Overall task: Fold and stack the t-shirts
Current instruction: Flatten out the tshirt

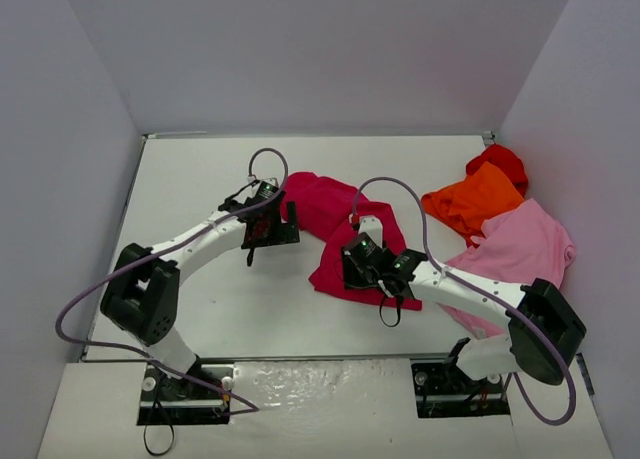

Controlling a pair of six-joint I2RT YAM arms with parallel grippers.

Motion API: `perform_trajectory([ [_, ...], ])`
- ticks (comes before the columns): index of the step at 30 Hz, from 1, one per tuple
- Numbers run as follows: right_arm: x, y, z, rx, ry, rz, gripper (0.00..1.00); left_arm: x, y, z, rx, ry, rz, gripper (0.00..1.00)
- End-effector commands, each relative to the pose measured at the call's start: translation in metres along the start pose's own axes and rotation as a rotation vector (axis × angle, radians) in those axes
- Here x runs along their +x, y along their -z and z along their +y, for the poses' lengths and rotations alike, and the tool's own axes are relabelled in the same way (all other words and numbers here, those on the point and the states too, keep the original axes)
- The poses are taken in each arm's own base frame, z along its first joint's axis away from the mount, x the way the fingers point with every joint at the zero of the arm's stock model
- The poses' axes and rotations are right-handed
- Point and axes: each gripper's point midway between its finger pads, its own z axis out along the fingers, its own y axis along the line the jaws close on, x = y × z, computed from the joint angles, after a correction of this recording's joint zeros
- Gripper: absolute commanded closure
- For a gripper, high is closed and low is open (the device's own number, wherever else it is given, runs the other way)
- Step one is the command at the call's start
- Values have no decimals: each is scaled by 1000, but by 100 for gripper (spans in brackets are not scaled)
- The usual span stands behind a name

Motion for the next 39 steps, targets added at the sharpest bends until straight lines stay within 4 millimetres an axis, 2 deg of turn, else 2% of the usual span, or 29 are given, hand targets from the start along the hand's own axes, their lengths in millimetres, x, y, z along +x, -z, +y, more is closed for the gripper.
perform_trajectory([
  [1, 7, 2, -2, -7, -16, 1, 43, -42, -25, -22, 39, -34, -58, 3],
  [3, 20, -1, -8, 4, -21, 27, 40, -58, -29, -30, 43, -55, -71, 3],
  [4, 24, -3, -10, 10, -21, 38, 39, -56, -38, -31, 31, -65, -49, 3],
  [6, 30, -4, -10, 5, -32, 59, 39, -69, -41, -41, 51, -74, -64, 3],
  [9, 39, -6, -7, -6, -53, 87, 39, -74, -50, -46, 65, -76, -63, 3],
  [14, 52, -14, -15, 22, -57, 106, 40, -83, -59, -53, 83, -69, -69, 3],
  [19, 67, -28, -24, 67, -42, 140, 43, -96, -63, -50, 52, -91, -104, 3],
  [22, 78, -34, -29, 84, -38, 163, 55, -99, -69, -49, 32, -105, -103, 3],
  [24, 84, -37, -31, 91, -38, 176, 61, -97, -73, -50, 31, -108, -89, 3],
  [28, 90, -40, -34, 107, -40, 196, 80, -88, -73, -46, 30, -91, -69, 3],
  [31, 92, -42, -33, 112, -36, 208, 81, -83, -59, -34, -13, -71, -78, 3],
  [33, 93, -45, -33, 111, -27, 217, 86, -77, -45, -19, -83, -59, -90, 3],
  [34, 93, -46, -32, 112, -20, 222, 88, -76, -33, -7, -145, -34, -103, 3],
  [35, 94, -48, -31, 114, -10, 230, 89, -71, -13, 15, -238, 19, -104, 3],
  [36, 95, -49, -32, 117, -5, 235, 89, -58, 1, 32, -299, 58, -72, 3],
  [38, 98, -53, -33, 126, 4, 249, 87, -45, 4, 46, -310, 156, -42, 3],
  [39, 99, -54, -33, 129, 7, 252, 86, -33, 0, 45, -266, 209, -13, 3],
])
